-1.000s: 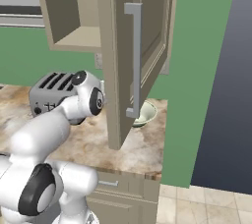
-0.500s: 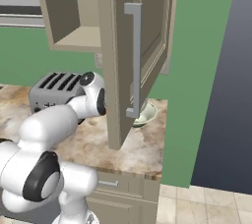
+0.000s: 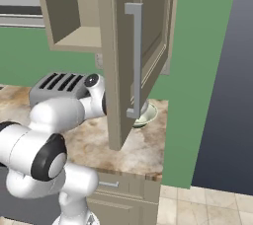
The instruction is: Pick up the bowls on the counter and stack them on top of one another in the open cabinet. Place the smaller bowl on top of the larger bowl.
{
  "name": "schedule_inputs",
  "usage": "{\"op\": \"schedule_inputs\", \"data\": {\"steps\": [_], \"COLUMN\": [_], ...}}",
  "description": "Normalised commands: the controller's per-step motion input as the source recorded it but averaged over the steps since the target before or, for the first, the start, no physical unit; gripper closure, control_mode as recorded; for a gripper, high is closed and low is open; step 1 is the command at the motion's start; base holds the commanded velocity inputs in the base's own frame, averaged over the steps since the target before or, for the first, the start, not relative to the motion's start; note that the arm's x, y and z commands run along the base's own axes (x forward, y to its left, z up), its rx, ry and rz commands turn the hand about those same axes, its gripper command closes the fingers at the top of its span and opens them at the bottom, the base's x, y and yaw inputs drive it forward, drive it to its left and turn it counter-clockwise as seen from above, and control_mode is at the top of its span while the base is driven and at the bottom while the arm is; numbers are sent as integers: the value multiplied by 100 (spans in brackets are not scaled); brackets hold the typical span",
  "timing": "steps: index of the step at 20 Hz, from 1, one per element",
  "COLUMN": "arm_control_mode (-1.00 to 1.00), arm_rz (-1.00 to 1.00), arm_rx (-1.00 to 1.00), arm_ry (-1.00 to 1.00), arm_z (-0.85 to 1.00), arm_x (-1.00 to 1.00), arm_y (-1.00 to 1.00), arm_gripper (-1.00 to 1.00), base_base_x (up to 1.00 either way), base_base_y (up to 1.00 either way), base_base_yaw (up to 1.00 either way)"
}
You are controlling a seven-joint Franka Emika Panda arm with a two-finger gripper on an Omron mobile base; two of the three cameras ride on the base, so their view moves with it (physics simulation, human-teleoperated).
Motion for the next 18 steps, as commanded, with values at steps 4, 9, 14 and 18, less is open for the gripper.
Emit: {"op": "schedule_inputs", "data": {"steps": [4, 9, 14, 18], "arm_control_mode": [-100, -100, -100, -100], "arm_rz": [0, 0, 0, 0], "arm_rx": [0, 0, 0, 0], "arm_ry": [3, 2, 2, 2], "arm_z": [-19, -18, -18, -21], "arm_x": [23, 25, 25, 23], "arm_y": [-5, -7, -8, -10], "arm_gripper": [100, 100, 100, 100], "base_base_x": [0, 0, 0, 0], "base_base_y": [0, 0, 0, 0], "base_base_yaw": [0, 0, 0, 0]}}
